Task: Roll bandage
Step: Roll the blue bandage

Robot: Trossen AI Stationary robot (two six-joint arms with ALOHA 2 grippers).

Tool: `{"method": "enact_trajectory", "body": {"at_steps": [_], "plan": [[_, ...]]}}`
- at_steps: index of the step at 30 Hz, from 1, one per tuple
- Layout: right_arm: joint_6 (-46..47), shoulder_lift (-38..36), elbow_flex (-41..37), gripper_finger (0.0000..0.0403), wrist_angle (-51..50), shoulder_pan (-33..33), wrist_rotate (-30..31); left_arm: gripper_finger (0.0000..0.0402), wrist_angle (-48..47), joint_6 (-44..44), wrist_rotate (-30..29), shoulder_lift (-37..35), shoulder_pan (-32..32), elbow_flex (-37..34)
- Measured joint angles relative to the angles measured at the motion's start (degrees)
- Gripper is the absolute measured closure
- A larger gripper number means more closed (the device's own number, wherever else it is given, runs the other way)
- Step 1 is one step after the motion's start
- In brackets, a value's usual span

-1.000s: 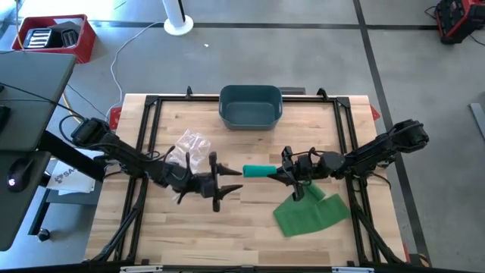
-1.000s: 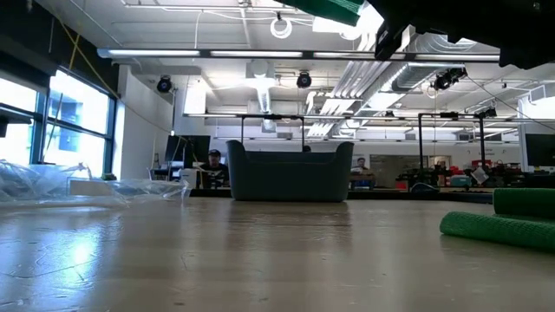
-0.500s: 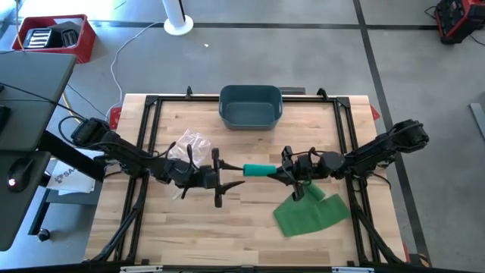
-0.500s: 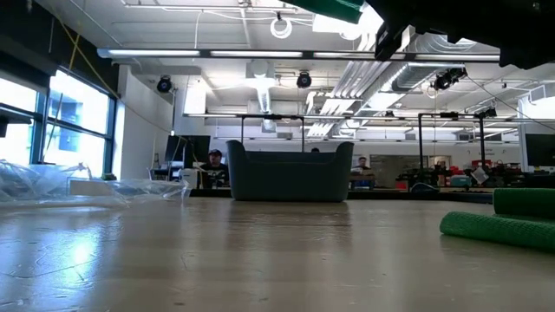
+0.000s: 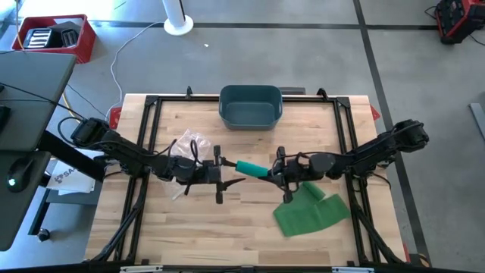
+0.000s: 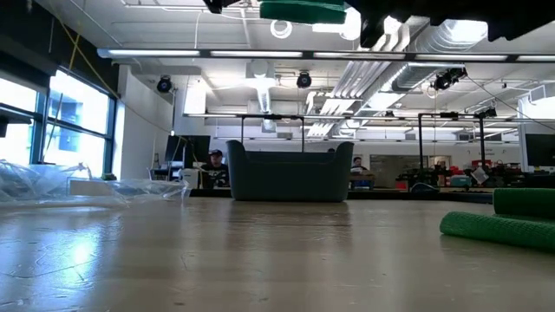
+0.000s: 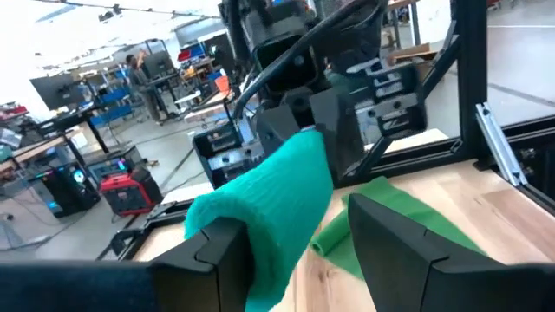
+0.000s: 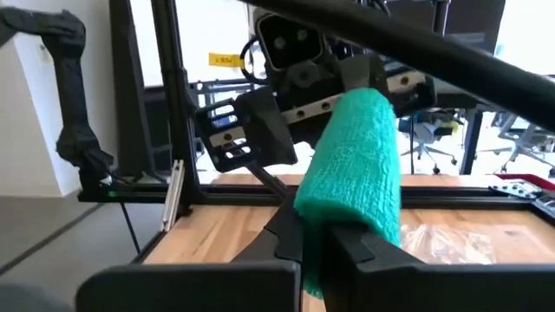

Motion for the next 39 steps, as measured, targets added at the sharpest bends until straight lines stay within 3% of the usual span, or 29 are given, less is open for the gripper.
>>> {"method": "enact_trajectory", "body": {"at_steps": [9,19,23,27,29,32,36,39], "plan": [[-1.2,-1.2,1.1,0.0399,-3.3,0.3,1.8,0.0252,-4.7,-4.4,0.0,0.0,-0.5,0.0],[-0.6,-1.7,1.1,0.0394,-5.0,0.4,1.8,0.0332,-4.7,-4.3,-0.1,0.0,-1.2,0.0],[-0.9,-1.8,1.2,0.0368,-5.4,0.3,1.7,0.0387,-4.8,-3.5,0.2,0.0,-1.4,0.0],[-1.9,-2.0,1.2,0.0314,-7.3,0.5,0.2,0.0390,-5.2,-5.9,0.2,-0.1,-2.1,0.0],[-4.7,-3.0,1.2,0.0288,-9.9,1.6,0.4,0.0392,-5.6,-8.9,0.1,-0.6,-2.8,0.0],[-8.9,-5.2,1.3,0.0265,-15.1,5.1,7.7,0.0396,-7.4,-16.6,0.2,-2.0,-3.5,0.0],[-9.2,-8.0,1.2,0.0259,-22.9,10.1,17.7,0.0397,-10.3,-32.4,3.8,-2.5,-3.1,-0.2],[-6.6,-8.5,1.2,0.0260,-24.8,12.7,19.7,0.0397,-10.4,-39.6,7.6,-0.7,-2.4,-1.7]]}}
